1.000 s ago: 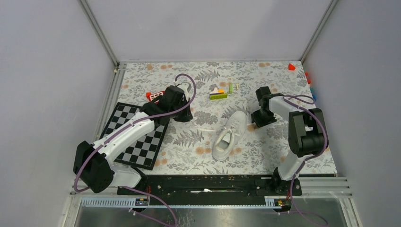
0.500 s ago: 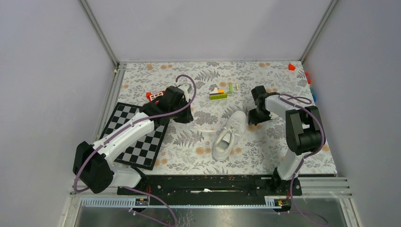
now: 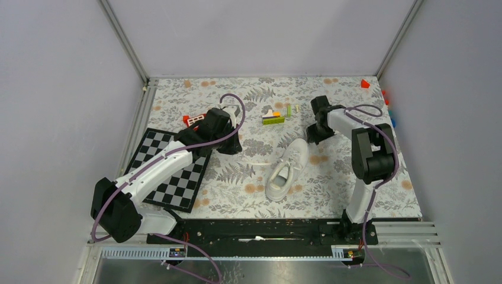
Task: Tie the shoes
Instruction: Pick up the shoelace at the center of the board.
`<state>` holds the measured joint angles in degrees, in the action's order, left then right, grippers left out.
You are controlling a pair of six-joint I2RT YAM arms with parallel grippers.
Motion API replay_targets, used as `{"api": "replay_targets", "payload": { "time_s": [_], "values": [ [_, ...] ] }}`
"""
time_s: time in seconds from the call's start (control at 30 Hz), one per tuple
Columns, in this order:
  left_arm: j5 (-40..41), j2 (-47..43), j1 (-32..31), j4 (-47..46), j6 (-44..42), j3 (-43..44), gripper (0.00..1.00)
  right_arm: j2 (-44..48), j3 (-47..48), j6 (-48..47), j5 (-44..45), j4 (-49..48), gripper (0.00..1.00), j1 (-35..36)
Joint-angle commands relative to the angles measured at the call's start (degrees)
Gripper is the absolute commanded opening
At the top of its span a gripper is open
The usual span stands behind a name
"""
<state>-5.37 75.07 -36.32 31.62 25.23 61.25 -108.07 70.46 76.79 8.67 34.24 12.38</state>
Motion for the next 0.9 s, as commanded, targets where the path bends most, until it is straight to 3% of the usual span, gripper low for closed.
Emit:
{"api": "replay_targets", "payload": {
  "time_s": [0.0,0.33,0.5,0.53,0.67,0.87],
  "values": [
    [-0.9,-1.2,0.3,-1.5,-0.7,-0.2,0.00,-2.9,7.1,-5.8,1.9,-1.4,0.00,0.6],
    [-0.8,-0.5,0.3,-1.6,-0.7,-0.2,0.00,-5.2,17.4,-12.7,-0.4,-2.5,0.00,3.6],
    [-0.8,-0.4,0.3,-1.6,-0.7,-0.3,0.00,-3.0,16.2,-13.7,5.7,1.7,0.00,3.6],
    [-0.8,-0.5,0.3,-1.6,-0.7,-0.3,0.00,-2.7,15.2,-14.1,6.3,1.8,0.04,3.2],
    [-1.0,-0.4,0.3,-1.6,-0.7,-0.3,0.00,-2.1,10.5,-13.6,5.6,2.3,0.38,1.3],
    [-1.0,-0.6,0.3,-1.4,-0.8,-0.2,0.00,-2.4,6.9,-11.6,5.7,2.1,0.45,1.2]
  ]
}}
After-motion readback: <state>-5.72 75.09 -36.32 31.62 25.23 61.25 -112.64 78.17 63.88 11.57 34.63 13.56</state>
